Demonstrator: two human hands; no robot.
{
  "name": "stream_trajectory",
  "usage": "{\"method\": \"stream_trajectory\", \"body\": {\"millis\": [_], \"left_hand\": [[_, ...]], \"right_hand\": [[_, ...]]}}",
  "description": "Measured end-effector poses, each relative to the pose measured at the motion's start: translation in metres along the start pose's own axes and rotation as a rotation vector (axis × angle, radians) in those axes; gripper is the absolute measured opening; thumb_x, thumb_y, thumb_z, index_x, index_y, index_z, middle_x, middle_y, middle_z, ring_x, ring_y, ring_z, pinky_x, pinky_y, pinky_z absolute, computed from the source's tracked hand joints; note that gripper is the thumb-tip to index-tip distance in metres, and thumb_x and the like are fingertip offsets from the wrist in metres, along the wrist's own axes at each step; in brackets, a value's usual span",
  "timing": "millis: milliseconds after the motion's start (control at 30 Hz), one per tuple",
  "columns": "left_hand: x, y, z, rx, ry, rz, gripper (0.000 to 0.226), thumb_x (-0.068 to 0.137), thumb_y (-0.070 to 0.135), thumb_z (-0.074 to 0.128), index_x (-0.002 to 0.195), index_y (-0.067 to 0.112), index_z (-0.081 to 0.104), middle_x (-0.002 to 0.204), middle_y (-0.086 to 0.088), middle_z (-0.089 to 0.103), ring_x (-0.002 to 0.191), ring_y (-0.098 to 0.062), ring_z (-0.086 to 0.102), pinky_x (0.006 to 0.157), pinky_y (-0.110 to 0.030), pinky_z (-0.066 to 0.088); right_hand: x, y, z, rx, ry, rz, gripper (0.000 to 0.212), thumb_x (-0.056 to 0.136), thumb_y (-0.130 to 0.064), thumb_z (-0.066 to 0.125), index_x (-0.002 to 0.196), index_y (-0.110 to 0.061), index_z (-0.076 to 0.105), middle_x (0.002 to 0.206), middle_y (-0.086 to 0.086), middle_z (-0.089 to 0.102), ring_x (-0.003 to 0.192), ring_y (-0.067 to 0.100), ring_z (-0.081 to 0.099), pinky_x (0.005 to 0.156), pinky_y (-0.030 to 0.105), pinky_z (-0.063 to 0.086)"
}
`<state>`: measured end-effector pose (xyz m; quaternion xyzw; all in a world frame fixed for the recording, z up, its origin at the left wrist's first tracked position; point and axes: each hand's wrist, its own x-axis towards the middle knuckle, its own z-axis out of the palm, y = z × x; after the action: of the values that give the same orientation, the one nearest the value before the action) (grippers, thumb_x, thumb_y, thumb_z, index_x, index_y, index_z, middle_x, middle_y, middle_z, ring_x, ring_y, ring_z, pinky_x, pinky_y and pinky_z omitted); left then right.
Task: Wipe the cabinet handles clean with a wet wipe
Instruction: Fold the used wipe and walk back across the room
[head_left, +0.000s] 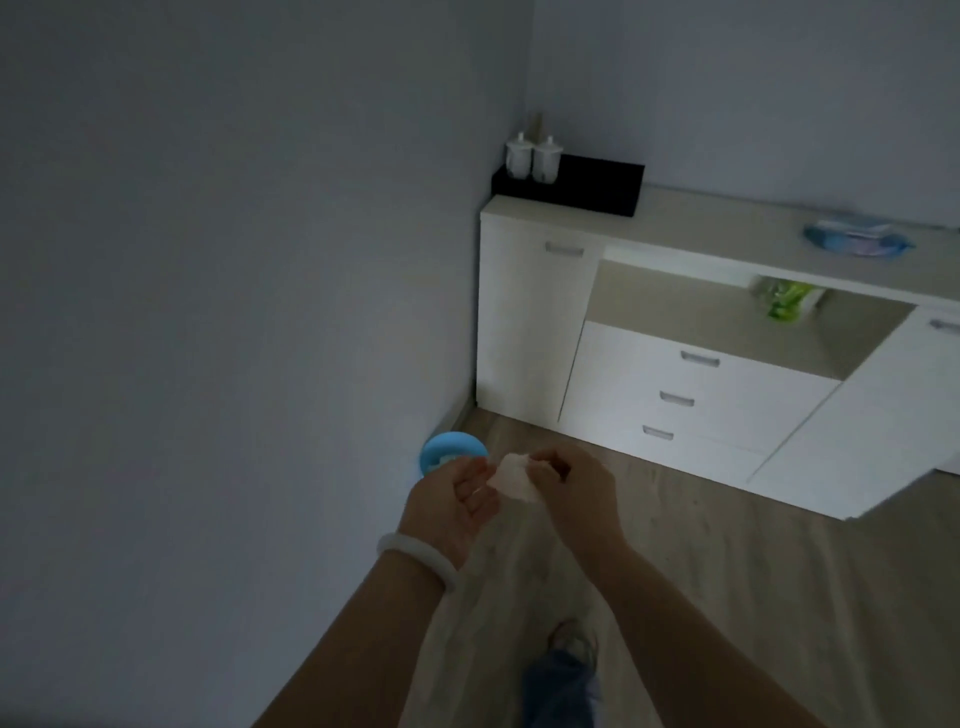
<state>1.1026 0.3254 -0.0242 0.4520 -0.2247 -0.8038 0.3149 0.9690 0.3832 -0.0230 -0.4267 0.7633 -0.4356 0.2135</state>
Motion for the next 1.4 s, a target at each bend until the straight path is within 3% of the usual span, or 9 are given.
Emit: {"method": "stream_trajectory", "body": {"millis": [133,267,367,633,833,933,1033,1200,1400], "left_hand": [[0.073,0.016,0.036,-0.066,0.068,-0.083,0.015,0.099,0.029,0.05,0.103,0.016,0.056,0.092,-0.003,0.06,0.09,-0.018,0.058,0.079,-0.027,0.052],[0.147,0.037,0.078,-0.108,0.099,-0.067,0.022,0.099,0.033,0.044,0.106,0.017,0.058,0.106,-0.001,0.06,0.094,-0.012,0.058,0.103,-0.041,0.044],[0.188,0.058,0.102,-0.195,0.116,-0.025,0.033,0.094,0.019,0.054,0.118,-0.004,0.058,0.112,-0.022,0.065,0.097,-0.031,0.063,0.084,-0.04,0.058],[0.267,0.088,0.113,0.173,0.326,0.069,0.009,0.092,0.001,0.06,0.094,0.002,0.069,0.089,-0.022,0.069,0.073,-0.025,0.066,0.056,-0.029,0.06],[0.326,0.106,0.073,0.456,0.465,0.117,0.016,0.084,-0.015,0.062,0.082,-0.002,0.071,0.081,-0.021,0.068,0.068,-0.028,0.066,0.062,-0.028,0.061],[0.358,0.113,0.051,0.64,0.498,0.123,0.024,0.082,-0.002,0.068,0.071,0.019,0.073,0.091,-0.022,0.072,0.084,-0.035,0.07,0.081,-0.044,0.06],[0.389,0.115,0.037,0.866,0.461,0.087,0.018,0.078,0.022,0.069,0.092,0.018,0.077,0.099,-0.013,0.074,0.095,-0.03,0.068,0.091,-0.044,0.054],[0.434,0.115,0.015,1.072,0.351,-0.011,0.034,0.091,0.023,0.056,0.12,0.01,0.068,0.122,-0.013,0.067,0.114,-0.029,0.06,0.101,-0.037,0.045],[0.457,0.117,-0.001,1.167,0.202,-0.225,0.06,0.097,0.004,0.05,0.152,0.011,0.025,0.158,-0.013,0.027,0.143,-0.028,0.031,0.109,-0.028,0.028]], "right_hand": [[0.062,0.003,0.026,0.034,-0.21,-0.2,0.008,0.088,-0.009,0.067,0.087,-0.014,0.073,0.072,-0.017,0.058,0.076,-0.014,0.057,0.069,0.005,0.041],[0.165,0.042,0.026,-0.051,-0.271,-0.13,0.013,0.087,-0.014,0.063,0.08,-0.024,0.068,0.079,-0.009,0.065,0.078,0.002,0.062,0.075,0.019,0.048],[0.241,0.055,0.017,-0.097,-0.267,-0.027,0.009,0.086,-0.013,0.061,0.084,-0.014,0.07,0.081,0.0,0.067,0.074,0.012,0.061,0.065,0.014,0.042],[0.324,0.047,0.051,-0.046,-0.501,-0.018,0.006,0.081,-0.014,0.07,0.084,-0.013,0.075,0.069,-0.002,0.064,0.057,-0.004,0.053,0.056,0.009,0.039],[0.376,0.073,0.064,-0.11,-0.431,0.168,0.015,0.076,0.004,0.058,0.082,-0.004,0.07,0.076,0.013,0.068,0.075,0.031,0.067,0.074,0.047,0.055],[0.396,0.072,0.07,-0.272,-0.56,0.129,0.022,0.093,-0.005,0.049,0.103,0.003,0.067,0.101,0.018,0.069,0.098,0.033,0.064,0.087,0.043,0.051],[0.416,0.073,0.085,-0.389,-0.711,0.087,0.027,0.099,-0.01,0.044,0.119,-0.003,0.061,0.117,0.013,0.063,0.111,0.027,0.058,0.097,0.037,0.045],[0.433,0.098,0.126,-0.378,-0.759,0.159,0.02,0.099,-0.009,0.045,0.102,-0.005,0.064,0.08,-0.007,0.053,0.074,0.004,0.05,0.075,0.021,0.042],[0.441,0.117,0.164,-0.342,-0.768,0.205,0.031,0.099,-0.017,0.046,0.126,-0.005,0.057,0.116,0.012,0.061,0.108,0.026,0.058,0.088,0.029,0.042]]}}
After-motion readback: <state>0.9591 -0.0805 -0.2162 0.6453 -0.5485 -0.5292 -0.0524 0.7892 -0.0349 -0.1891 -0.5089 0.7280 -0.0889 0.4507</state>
